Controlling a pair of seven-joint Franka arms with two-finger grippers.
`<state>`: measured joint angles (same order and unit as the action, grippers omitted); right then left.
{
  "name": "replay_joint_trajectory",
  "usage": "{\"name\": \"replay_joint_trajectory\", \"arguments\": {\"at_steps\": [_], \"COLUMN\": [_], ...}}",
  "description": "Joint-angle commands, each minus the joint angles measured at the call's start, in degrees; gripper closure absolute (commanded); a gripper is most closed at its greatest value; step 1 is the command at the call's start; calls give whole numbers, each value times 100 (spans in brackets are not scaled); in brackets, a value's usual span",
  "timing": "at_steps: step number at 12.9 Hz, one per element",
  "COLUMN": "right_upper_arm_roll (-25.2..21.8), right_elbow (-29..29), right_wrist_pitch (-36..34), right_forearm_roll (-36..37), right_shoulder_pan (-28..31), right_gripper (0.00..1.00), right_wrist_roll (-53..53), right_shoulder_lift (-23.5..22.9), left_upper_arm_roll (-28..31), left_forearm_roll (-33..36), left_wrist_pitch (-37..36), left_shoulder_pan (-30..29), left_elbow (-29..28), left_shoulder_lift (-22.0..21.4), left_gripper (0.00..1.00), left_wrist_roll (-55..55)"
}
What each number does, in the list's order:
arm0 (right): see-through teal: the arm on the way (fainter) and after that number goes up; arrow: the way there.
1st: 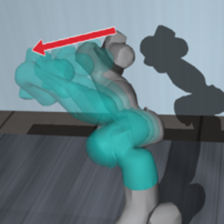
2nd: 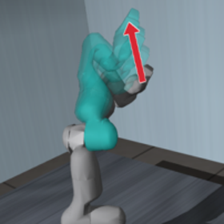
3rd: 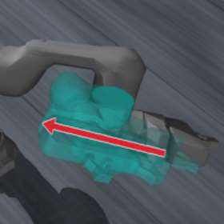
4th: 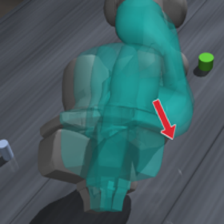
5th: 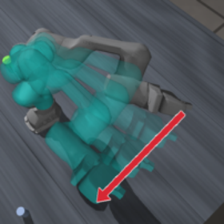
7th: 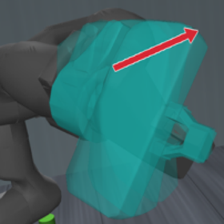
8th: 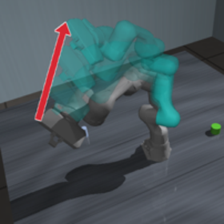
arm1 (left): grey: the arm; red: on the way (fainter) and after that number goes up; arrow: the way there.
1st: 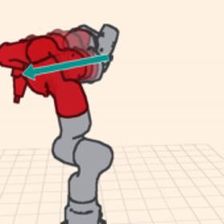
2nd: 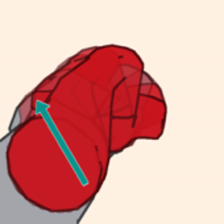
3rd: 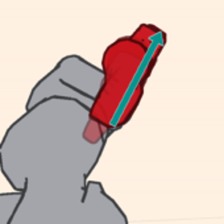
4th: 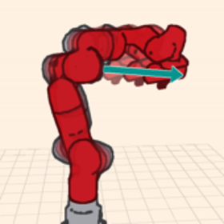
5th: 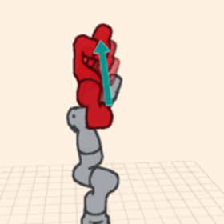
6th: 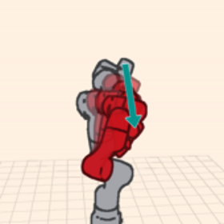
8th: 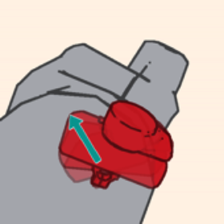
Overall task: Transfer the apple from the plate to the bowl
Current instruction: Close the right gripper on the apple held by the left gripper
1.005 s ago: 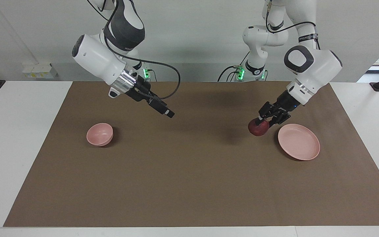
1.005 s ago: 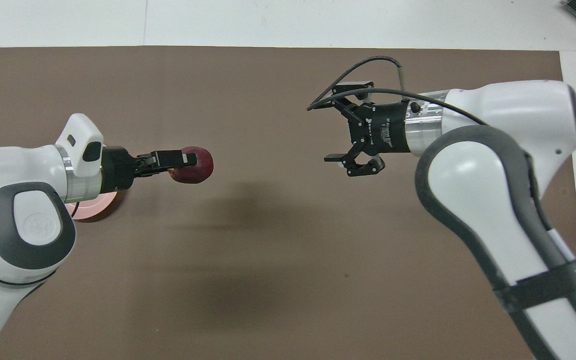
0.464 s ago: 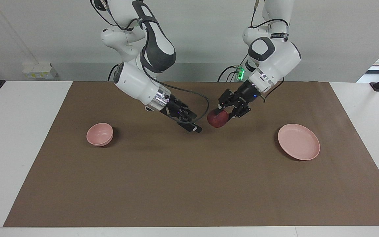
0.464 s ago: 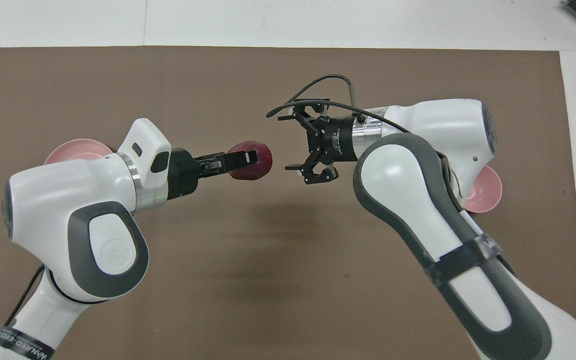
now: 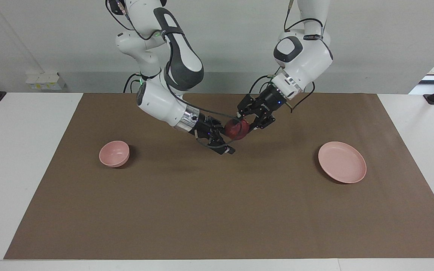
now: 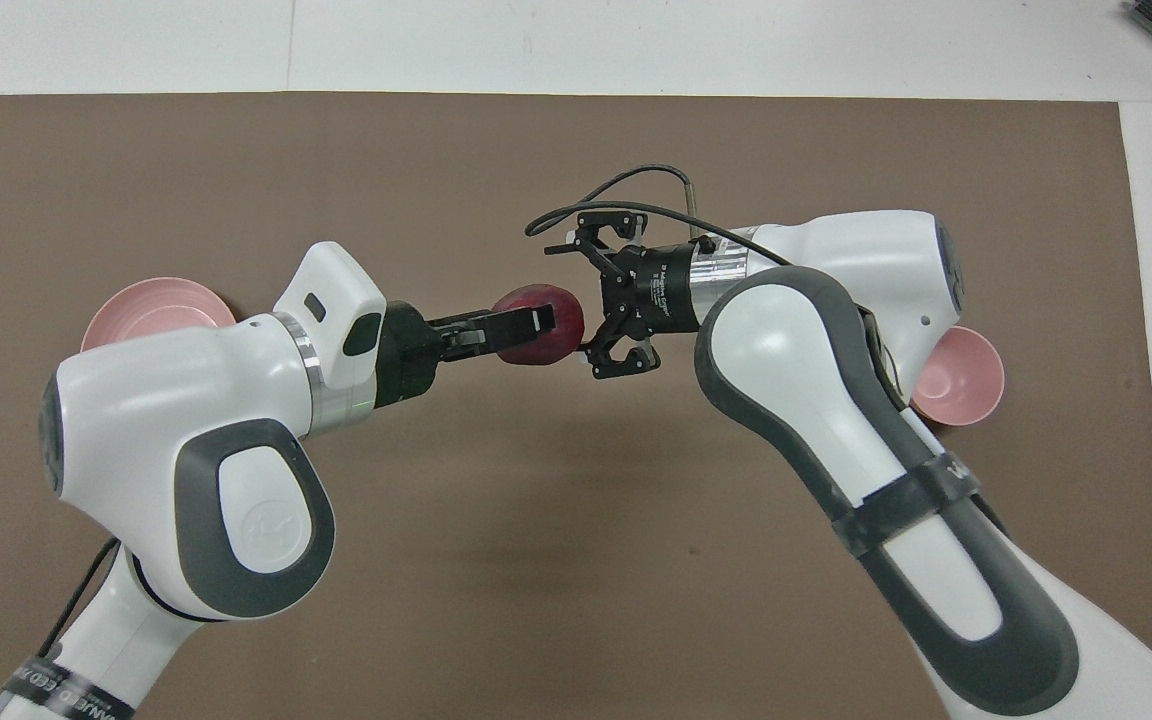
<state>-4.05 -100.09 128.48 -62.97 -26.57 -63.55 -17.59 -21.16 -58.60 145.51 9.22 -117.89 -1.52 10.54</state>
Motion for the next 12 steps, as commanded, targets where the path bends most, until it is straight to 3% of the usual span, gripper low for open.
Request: {"name": "replay_joint_trajectory", "arguments": {"at_steps": [1,10,11,12], "right_upper_arm_roll": [36,36,36,36], "right_elbow": [-1,-45,-63,-72], "right_wrist_pitch": [-401,-613,-587,-587], "right_forearm_roll": [-250,-251,-250,-250], "right_shoulder_pan": [117,152,143,143], "right_gripper": [0,0,3,24], "right_wrist_roll": [-88,-79,-70,-87], "right_shoulder_lift": [238,484,485,493], "left_upper_arm_roll": [-11,-63,-63,-72], "left_forearm_roll": [-46,121,121,121], "left_wrist_pitch": [109,92,83,83], "left_shoulder_pan": [27,45,45,45], "left_elbow": [135,205,205,205], "left_shoulder_lift": [55,73,73,73], "left_gripper": [100,100,100,100], "left_wrist_roll": [-69,-438,-491,-500]}}
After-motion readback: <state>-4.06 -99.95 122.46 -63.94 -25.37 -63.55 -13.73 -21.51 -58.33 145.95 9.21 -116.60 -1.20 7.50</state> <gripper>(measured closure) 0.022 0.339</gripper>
